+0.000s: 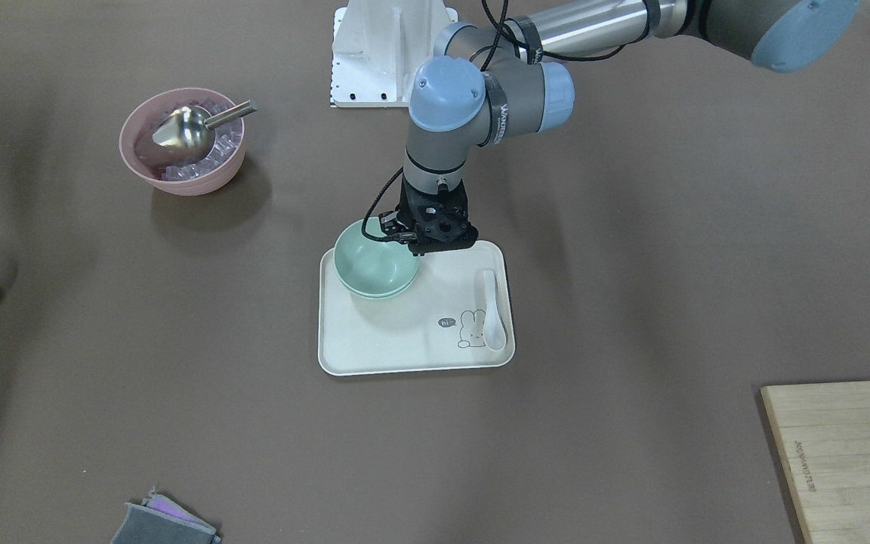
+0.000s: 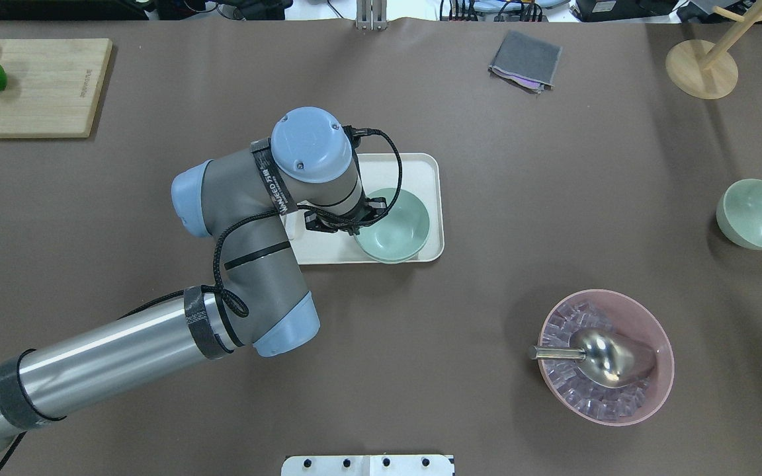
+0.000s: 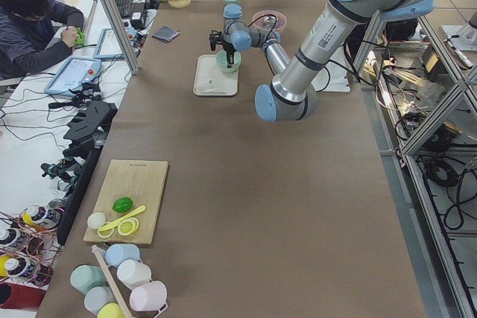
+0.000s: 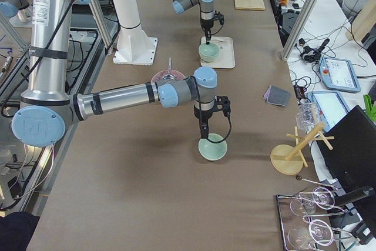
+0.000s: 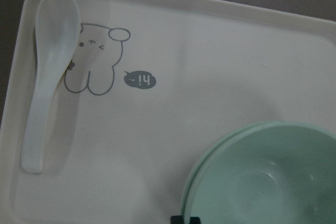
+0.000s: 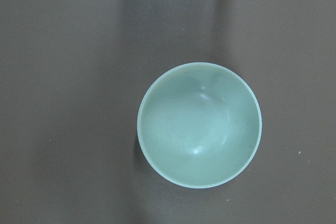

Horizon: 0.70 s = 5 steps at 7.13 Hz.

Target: Stack green bowls together

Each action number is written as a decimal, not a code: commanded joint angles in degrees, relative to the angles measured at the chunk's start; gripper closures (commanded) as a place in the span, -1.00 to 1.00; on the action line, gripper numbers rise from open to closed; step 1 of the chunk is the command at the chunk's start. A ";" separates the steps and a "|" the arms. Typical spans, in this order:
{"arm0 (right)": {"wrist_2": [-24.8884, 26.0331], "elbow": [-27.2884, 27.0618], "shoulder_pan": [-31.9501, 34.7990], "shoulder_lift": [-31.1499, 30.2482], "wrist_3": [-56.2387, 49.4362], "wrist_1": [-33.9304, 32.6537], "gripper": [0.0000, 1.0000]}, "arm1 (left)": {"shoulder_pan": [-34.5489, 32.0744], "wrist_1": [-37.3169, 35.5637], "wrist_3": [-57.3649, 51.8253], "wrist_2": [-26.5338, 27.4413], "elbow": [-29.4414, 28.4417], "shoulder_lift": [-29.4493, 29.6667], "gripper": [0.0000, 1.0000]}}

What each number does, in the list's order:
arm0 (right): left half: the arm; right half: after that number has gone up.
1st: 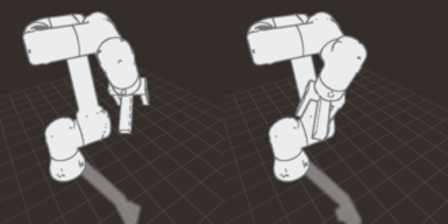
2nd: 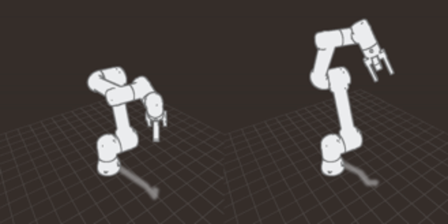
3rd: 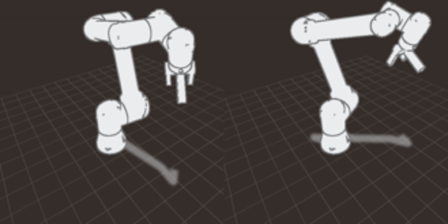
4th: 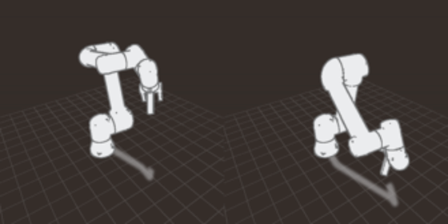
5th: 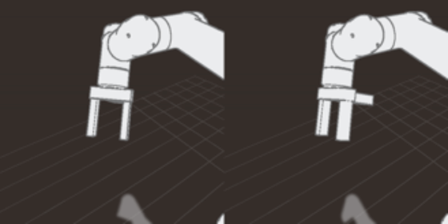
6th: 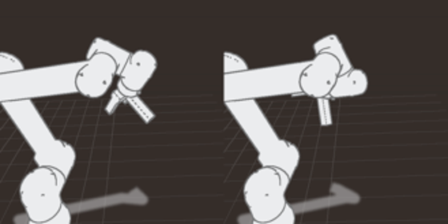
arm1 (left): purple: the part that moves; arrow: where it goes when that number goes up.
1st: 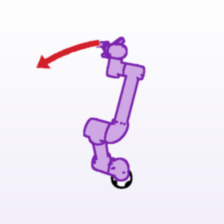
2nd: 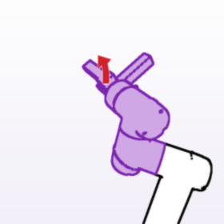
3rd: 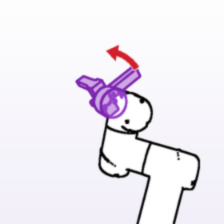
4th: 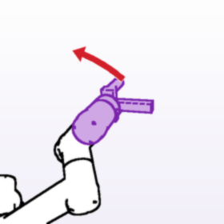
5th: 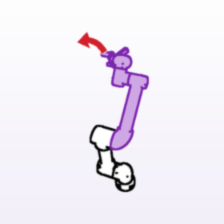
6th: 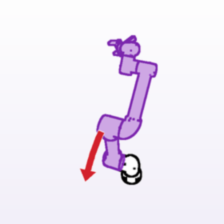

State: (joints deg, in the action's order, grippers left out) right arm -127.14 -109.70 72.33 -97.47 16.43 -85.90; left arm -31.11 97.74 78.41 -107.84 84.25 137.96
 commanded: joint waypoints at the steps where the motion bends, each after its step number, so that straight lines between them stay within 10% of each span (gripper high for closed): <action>1: 0.05 0.10 0.00 0.00 0.00 -0.06 -1.00 | 0.00 1.92 -1.75 0.00 0.65 -0.94 -0.96; 5: 0.23 0.37 0.00 2.11 -2.88 0.20 -1.00 | -7.00 -4.72 -18.72 -5.26 15.70 -13.97 -0.97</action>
State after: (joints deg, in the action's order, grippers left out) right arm -126.92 -109.40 72.33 -96.01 15.25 -85.78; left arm -35.20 96.09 68.56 -111.14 92.94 131.03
